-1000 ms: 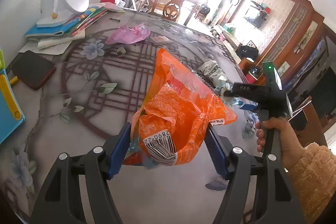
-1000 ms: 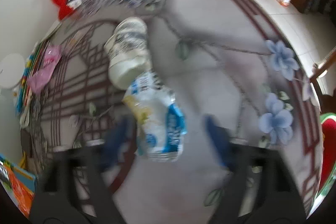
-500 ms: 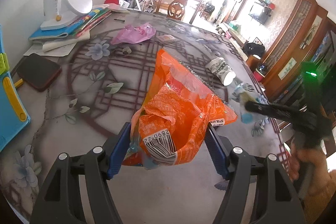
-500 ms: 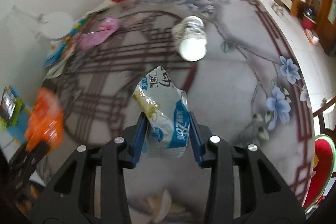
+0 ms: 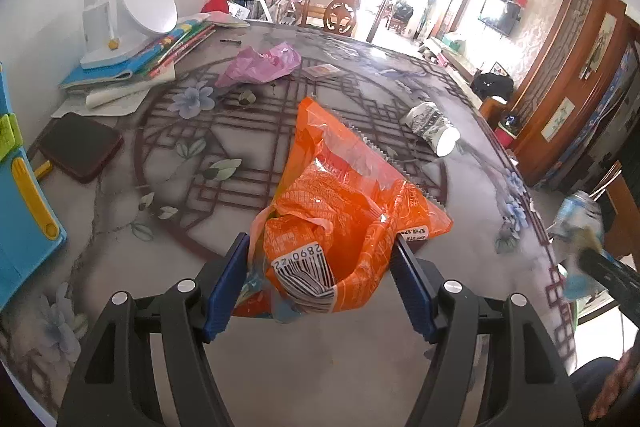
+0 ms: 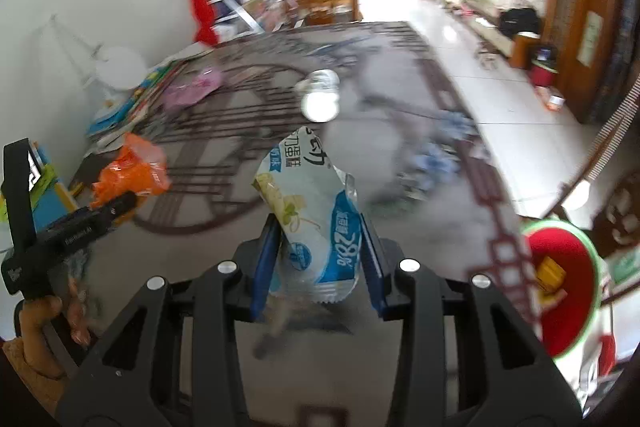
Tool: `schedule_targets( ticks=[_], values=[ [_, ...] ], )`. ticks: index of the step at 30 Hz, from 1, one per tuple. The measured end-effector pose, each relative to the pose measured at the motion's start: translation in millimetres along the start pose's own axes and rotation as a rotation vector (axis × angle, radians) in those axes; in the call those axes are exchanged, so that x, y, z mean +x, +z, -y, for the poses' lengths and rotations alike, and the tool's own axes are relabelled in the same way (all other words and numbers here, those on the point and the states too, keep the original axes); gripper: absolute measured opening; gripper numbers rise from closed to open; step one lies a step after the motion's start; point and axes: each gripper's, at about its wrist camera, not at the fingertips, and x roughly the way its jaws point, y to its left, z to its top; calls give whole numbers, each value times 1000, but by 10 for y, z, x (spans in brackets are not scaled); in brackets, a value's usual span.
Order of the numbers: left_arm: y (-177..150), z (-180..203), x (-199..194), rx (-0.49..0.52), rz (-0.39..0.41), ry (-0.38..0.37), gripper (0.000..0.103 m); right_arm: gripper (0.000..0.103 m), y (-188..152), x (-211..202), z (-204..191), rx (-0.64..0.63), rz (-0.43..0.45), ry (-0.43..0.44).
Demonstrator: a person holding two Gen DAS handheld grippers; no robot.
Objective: Collect trash
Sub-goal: 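Grasp the clear plastic bag with the right tool while the left tool holds the orange bag, then carry both bags over the red bucket with both tools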
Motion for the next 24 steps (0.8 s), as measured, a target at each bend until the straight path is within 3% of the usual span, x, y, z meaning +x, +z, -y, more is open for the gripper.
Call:
schedule_targets(
  ticks=[4,9,15,19,24],
  values=[
    [-5,83,-10,32,22,-10,66,38,-135,-188,205,-1,-1,-88],
    [-71,268,56,92,31,-38,66,38,-205,-445,524,54,34,-96],
    [-306,487,410,153,-80,-68,66,38,-288,-701,935,167,93,-81],
    [-381,645,431,178,-120,-95,66,38,-342,-828,1226,231,126,-79],
    [-380,1174,380,153,-194,-287,66,39,-426,-935,1680,311,137,-120]
  ],
)
